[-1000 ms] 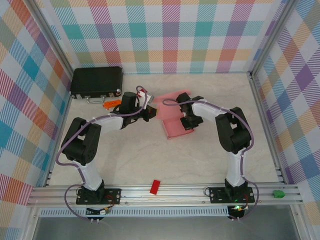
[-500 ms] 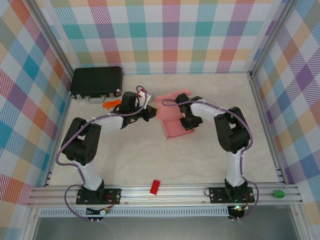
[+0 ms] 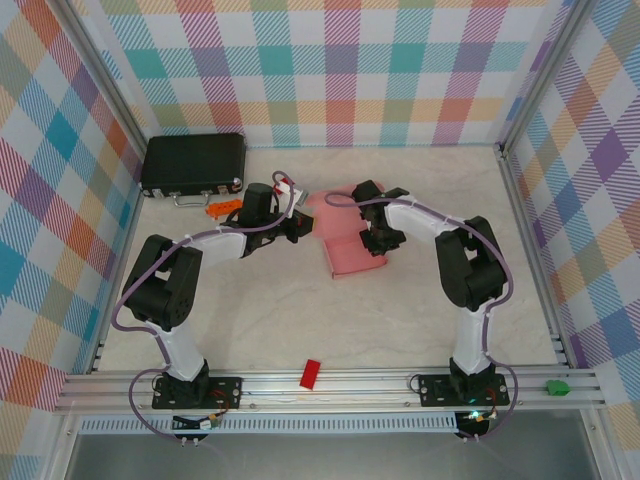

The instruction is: Fold the paper box

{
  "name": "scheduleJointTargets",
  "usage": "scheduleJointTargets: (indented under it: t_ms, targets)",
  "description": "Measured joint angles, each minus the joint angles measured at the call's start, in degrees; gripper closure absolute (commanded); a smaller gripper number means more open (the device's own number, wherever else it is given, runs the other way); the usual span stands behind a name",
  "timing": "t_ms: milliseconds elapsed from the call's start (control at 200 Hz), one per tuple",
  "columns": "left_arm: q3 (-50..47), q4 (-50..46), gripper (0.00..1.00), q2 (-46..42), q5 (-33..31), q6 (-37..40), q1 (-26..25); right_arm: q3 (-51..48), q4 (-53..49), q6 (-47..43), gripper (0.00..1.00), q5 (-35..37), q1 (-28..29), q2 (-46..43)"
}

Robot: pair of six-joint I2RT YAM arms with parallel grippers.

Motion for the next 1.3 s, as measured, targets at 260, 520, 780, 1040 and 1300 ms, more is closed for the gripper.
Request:
scheduleJointTargets:
  t_ms: [260,520,780,1040,1300]
  targets:
    - [0.09,-0.02,1.0,0.0,0.0,0.0,0.0,0.0,-0.44,0.22,0.71,-0.13,0.0,-1.31]
    - [0.31,-0.11,1.0,0.0,0.02,0.02,0.0,-0.44,0.02,0.7,0.62,-0.92,-0.31,-3.39]
    - [2.27,-1.36,1.0,1.11,0.61,1.36,0.0,-5.44,4.66,1.77,0.52,-5.44,-2.54,-11.52]
    - [8.24,-4.17,1.0,5.11,1.55,4.02,0.02,-8.7,11.41,2.36,0.51,-12.15,-8.04,-18.03]
    - [13.14,-7.21,0.95,7.74,3.65,6.58,0.76,-11.17,15.39,-0.76,0.48,-19.32,-16.22,-18.62]
